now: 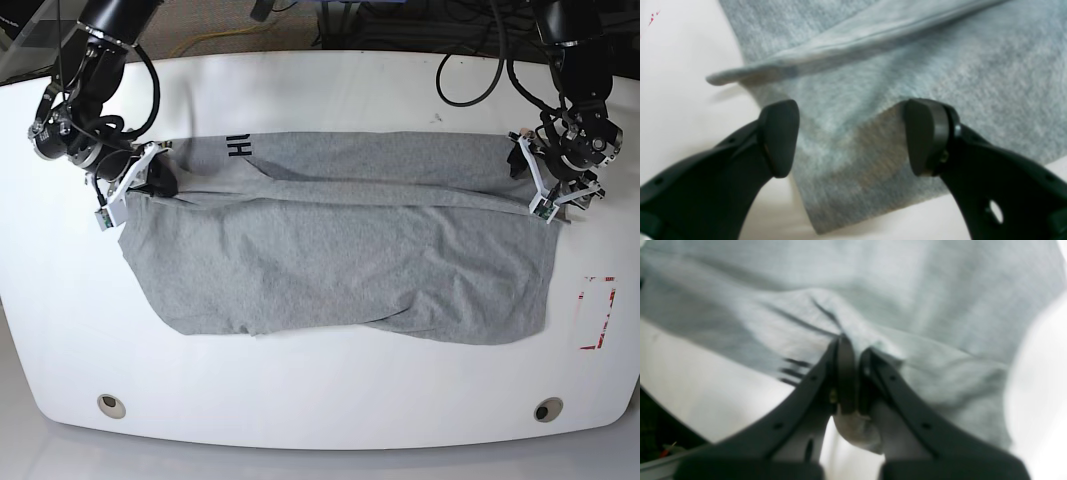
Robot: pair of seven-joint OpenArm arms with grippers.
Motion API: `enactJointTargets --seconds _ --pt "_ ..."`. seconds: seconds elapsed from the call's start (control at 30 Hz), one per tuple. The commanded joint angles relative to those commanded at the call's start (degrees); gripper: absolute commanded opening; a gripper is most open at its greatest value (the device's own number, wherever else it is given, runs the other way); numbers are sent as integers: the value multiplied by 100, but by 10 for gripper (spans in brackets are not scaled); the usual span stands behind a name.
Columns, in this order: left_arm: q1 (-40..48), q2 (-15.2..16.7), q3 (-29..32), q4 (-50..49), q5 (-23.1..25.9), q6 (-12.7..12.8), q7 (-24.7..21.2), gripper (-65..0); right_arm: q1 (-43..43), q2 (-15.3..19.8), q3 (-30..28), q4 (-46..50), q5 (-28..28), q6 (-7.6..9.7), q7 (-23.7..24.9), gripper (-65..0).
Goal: Fold the T-shirt properly
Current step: 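Regrasp the shirt edge with both grippers and smooth it flat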
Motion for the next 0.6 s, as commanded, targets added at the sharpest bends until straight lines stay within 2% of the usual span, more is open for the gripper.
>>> enactJointTargets --seconds 0.03,0.1,0.2,0.27,0.3,0.43,0.6 --pt "0 0 0 0 0 0 0 -190 44 62 0 -158 0 0 0 -569" --pt "0 0 0 0 0 0 0 -187 167 220 9 -440 0 0 0 -458" --pt "-18 0 0 0 -9 0 0 -186 185 369 53 -475 0 0 0 -262" --pt "-18 0 0 9 -9 0 0 -186 185 440 70 -475 18 0 0 -170" --pt "-18 9 0 18 -26 0 0 -185 167 484 114 -475 88 0 0 -144" --pt "0 26 -35 308 -44 0 0 -185 -70 607 457 -475 431 0 18 -157" --pt "9 62 -53 1011 -53 0 26 -185 -211 615 624 -492 264 0 79 -170"
